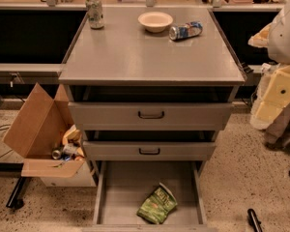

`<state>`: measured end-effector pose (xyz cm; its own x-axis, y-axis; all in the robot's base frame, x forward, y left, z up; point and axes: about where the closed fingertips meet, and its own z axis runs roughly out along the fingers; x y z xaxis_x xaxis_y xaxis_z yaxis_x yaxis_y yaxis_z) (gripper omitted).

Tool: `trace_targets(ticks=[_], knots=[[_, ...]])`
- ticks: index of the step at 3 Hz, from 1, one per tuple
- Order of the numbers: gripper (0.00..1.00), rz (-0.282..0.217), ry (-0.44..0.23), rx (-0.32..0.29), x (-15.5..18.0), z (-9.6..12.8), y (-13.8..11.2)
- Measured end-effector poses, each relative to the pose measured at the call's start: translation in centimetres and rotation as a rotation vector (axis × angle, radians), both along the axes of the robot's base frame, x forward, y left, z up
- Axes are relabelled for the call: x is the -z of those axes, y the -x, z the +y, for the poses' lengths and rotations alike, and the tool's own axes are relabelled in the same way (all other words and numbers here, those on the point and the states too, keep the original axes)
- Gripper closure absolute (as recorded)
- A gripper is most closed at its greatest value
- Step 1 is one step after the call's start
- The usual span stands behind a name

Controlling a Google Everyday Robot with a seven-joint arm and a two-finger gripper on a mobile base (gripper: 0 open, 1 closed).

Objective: Pick green jalapeno chip bag from bottom drawer and place on counter

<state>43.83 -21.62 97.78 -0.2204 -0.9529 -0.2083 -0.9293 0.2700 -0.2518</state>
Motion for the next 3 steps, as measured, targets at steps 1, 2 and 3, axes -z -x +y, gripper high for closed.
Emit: trace_targets(ticks=[1, 2, 3], knots=[[0.00, 0.000, 0.000, 0.000, 0.0, 0.0, 0.0], [0.00, 0.029, -0.006, -0.017, 2.6, -0.1, -0.8], [0.00, 0.065, -0.021, -0.076, 7.8, 0.2, -1.8]])
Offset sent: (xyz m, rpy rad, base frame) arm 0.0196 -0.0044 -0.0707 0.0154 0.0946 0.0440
